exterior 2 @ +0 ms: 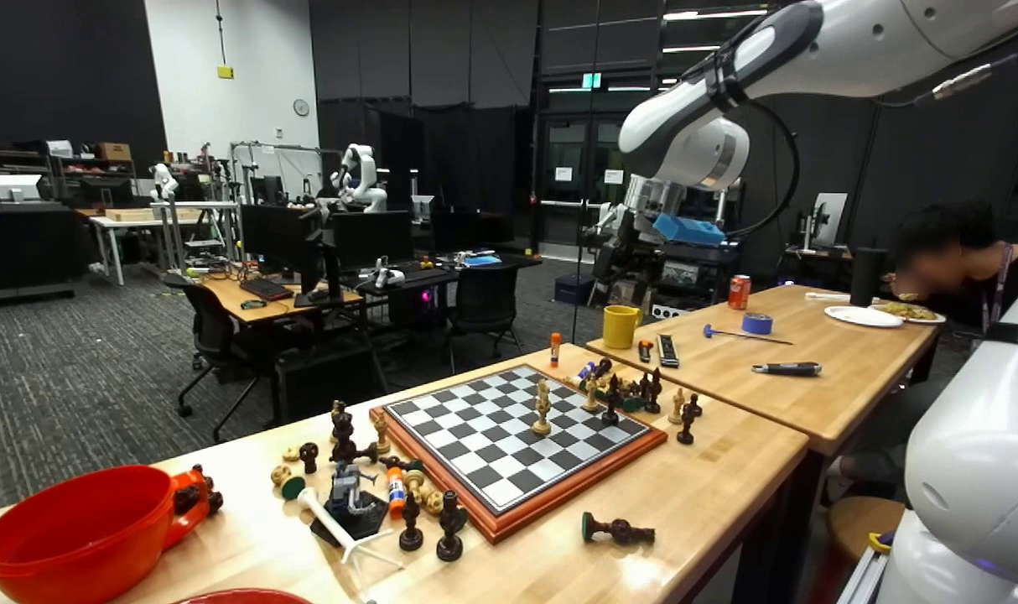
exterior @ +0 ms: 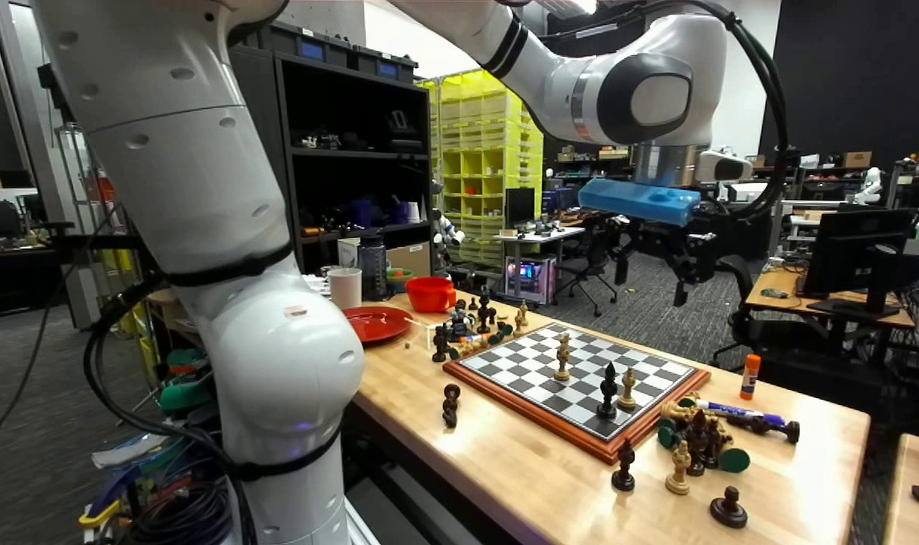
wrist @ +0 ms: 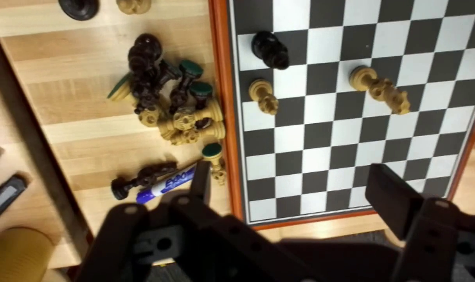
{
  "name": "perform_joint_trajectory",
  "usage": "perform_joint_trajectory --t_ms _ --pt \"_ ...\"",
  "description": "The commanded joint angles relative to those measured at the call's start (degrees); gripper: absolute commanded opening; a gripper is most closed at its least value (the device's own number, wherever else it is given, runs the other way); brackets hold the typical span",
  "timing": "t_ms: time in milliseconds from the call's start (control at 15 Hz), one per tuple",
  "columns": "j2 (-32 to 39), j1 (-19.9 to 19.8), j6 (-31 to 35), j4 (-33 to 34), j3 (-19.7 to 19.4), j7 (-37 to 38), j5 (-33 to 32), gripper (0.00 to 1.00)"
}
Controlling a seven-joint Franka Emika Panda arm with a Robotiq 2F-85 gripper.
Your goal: Pick up the black chess piece and put it on the chess board
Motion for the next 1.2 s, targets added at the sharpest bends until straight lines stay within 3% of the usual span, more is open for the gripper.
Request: perform_joint_trajectory --t_ms 0,333,533,600,1133 --pt "4.6 -4.3 1.3 3.5 1.2 5.6 -3.6 1.00" --pt "8.5 -7.8 0.1 5.7 1.0 10.9 -9.6 1.00" --pt "10.8 -8.1 -2.3 6.5 0.8 9.1 -7.7 1.00" --pt "9.3 -8.3 0.3 4.7 0.9 9.1 -8.2 1.00" --pt "11.4 -8.3 0.6 4.6 1.3 9.6 -10.1 1.00"
